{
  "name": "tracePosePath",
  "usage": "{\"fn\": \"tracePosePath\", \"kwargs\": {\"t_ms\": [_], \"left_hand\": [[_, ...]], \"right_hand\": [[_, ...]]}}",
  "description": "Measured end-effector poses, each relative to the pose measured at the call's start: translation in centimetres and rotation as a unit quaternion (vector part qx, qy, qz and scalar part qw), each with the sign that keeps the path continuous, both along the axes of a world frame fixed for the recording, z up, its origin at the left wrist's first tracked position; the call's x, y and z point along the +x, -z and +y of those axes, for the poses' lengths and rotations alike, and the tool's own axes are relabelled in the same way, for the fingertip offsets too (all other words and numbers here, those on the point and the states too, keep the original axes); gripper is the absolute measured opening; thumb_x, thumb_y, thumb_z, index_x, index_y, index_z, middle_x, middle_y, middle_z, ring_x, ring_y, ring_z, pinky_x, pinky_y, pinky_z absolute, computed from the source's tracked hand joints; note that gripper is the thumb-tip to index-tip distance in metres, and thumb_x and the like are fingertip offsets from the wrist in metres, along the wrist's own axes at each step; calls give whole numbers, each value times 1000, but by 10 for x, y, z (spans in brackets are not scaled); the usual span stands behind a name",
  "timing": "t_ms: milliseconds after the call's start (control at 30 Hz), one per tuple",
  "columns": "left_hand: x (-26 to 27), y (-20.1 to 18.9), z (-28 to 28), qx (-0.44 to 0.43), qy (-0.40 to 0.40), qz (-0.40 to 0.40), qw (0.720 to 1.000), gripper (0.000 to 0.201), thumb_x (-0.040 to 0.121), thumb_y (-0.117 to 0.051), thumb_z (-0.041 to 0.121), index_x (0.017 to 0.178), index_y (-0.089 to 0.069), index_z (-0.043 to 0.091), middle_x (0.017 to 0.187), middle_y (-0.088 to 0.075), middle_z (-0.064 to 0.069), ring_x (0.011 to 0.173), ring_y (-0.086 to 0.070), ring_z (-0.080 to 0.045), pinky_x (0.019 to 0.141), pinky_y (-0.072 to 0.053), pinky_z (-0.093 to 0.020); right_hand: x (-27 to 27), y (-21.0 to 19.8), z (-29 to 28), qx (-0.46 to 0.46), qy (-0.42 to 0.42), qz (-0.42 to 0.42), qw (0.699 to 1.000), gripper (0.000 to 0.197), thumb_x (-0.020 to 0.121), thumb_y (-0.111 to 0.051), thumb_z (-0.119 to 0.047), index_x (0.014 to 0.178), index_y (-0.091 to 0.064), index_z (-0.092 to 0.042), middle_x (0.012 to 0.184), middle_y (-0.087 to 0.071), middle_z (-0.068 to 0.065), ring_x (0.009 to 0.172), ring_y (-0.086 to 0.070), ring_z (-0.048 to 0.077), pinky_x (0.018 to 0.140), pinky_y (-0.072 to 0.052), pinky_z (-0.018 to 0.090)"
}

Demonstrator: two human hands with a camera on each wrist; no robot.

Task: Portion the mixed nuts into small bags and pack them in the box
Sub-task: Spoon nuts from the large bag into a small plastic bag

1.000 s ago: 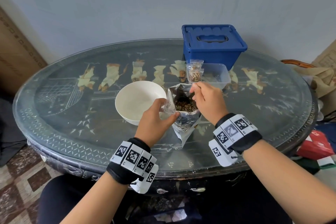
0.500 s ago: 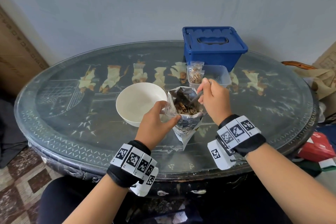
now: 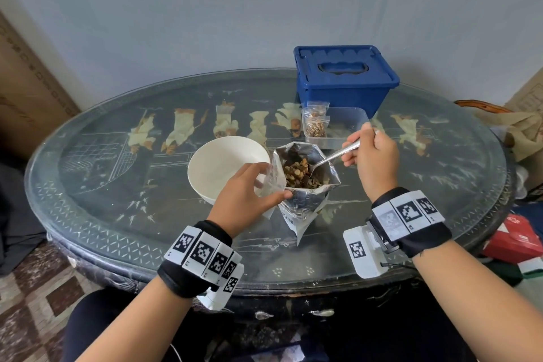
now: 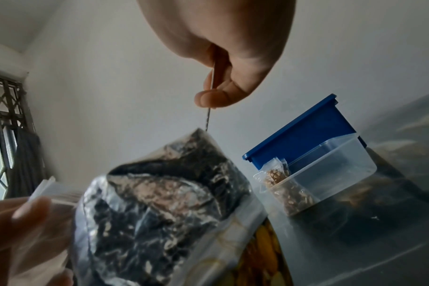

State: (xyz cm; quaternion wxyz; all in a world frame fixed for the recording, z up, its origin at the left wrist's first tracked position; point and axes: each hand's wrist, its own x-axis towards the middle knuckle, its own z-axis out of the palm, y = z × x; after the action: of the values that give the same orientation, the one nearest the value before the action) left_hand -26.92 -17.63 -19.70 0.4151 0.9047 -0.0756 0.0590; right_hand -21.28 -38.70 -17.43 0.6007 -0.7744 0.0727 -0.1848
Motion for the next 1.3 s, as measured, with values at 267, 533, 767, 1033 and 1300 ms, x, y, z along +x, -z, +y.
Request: {"fn": "tracePosePath", "kwargs": {"t_ms": [267,533,767,1033,1300], "left_hand": [[15,-16,17,93,30,13,995,60,71,-73,45,119,-55,16,103,-49,7,84,-49,-9,76,-38,-18],[38,-41,21,190,62,35,979,57,74,-69,49,121,-53,20,112,-54,2,92,-48,-11,89,-44,-33],[52,-54,6,261,102,54,958,60,79,-64,50,126,-48,16,117,-53,-3,101,-52,-18,89,-44,-35],[57,-56,-8,272,133,58,951,64,77,-65,52,127,-46,16,120,-53,-1,104,-51,-18,89,-43,-33],[55,-55,-18,268,144,70,950,67,77,-66,51,129,-44,15,122,-54,-3,109,-51,-20,94,-43,-38]], "right_hand": [[-2,-4,-4,25,37,0,999,41,101,-33,-19,66,-54,-14,57,-59,6,40,-54,8,46,-49,23],[-3,-8,-11,74,65,15,995,40,101,-33,-22,68,-53,-12,63,-60,6,40,-54,6,44,-48,20],[-1,-26,-18,164,79,-2,983,41,101,-34,-24,67,-51,-10,63,-59,9,39,-52,10,43,-43,22],[-3,-32,-12,149,58,-15,987,41,101,-34,-23,67,-52,-10,61,-59,8,40,-53,11,41,-43,21],[-5,-31,2,105,23,-32,994,41,101,-34,-23,66,-52,-12,61,-60,9,39,-54,11,42,-45,24]]}}
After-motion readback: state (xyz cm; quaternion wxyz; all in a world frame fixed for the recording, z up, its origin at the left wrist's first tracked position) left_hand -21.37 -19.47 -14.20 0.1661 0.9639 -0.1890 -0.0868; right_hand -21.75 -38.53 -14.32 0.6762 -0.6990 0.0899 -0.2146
